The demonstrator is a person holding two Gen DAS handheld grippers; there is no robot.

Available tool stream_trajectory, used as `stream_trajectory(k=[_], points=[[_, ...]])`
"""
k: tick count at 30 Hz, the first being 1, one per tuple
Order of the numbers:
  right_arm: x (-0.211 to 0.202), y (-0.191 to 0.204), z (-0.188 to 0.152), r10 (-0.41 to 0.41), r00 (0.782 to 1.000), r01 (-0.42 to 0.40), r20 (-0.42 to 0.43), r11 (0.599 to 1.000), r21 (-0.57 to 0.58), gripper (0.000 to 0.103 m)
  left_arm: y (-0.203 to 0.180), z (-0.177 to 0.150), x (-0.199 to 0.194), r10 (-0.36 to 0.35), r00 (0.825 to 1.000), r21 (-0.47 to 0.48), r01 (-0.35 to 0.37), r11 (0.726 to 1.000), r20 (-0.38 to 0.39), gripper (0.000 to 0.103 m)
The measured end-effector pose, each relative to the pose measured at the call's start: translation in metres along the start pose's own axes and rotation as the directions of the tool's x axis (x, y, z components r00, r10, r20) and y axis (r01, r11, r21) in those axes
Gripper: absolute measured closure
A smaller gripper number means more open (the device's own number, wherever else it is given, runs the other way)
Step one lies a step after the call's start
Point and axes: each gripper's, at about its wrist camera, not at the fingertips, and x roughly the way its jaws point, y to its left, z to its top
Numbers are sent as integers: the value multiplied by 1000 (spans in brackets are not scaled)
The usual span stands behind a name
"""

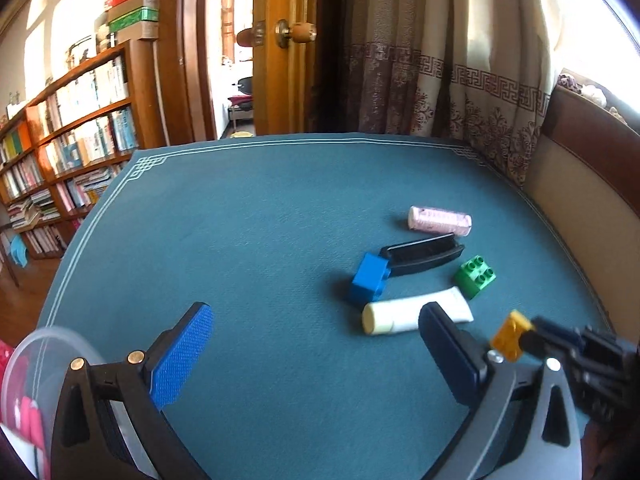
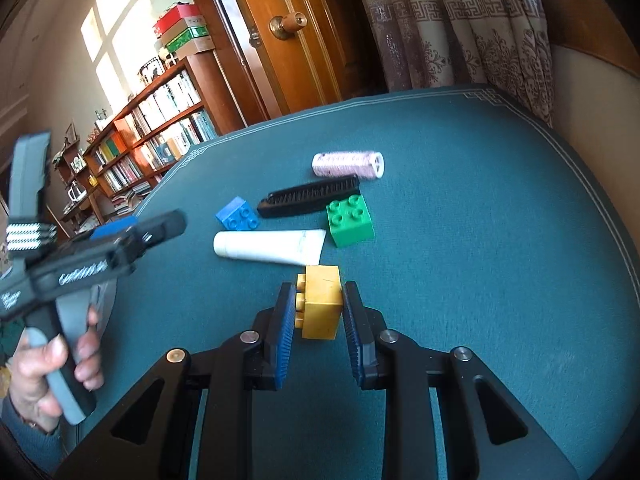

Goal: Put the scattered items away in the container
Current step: 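Grasp the blue brick with the left gripper while the right gripper holds the yellow brick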

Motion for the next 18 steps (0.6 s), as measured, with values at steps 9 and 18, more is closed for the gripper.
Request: stream_trajectory(k=[9, 18], points=[[5, -6, -8, 28, 1000, -28, -5, 999, 24, 77, -23, 18, 47, -21, 999, 84, 25, 996, -49, 25], [10, -5, -11, 42, 999, -41, -18, 999, 28, 77, -27, 14, 77, -47, 992, 59, 54, 997, -120, 72]])
